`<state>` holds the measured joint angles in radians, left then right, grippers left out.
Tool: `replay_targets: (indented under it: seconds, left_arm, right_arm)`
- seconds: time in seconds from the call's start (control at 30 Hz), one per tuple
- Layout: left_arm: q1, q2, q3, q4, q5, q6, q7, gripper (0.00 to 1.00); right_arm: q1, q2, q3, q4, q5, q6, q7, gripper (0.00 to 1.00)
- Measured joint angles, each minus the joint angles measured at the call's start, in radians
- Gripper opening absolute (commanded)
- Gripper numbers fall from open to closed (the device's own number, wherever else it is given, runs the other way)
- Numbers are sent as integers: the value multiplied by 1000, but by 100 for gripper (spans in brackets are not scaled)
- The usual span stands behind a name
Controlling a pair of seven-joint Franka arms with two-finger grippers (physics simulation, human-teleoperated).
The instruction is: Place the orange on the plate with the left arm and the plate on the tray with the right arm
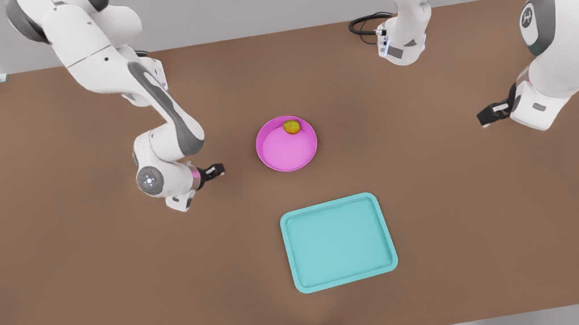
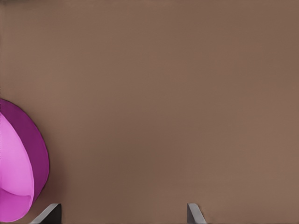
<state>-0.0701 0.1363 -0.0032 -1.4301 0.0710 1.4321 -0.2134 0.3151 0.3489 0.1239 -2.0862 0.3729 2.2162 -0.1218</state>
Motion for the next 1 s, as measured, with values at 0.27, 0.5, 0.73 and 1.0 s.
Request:
replay_targets:
  seconds: [0.27,0.5,0.73,1.0]
  left_arm:
    - [5,-9,0,-1,17,10,91,100]
    - [5,-9,0,-5,18,9,143,100]
    - [5,-11,0,-5,18,5,178,100]
    - [4,-12,-1,-2,16,-12,203,100]
  right_arm:
    - [105,93,66,3,159,262,57,100]
    - [124,159,109,25,183,326,87,100]
    - [150,196,150,48,189,353,107,100]
    - [173,224,160,60,192,361,122,100]
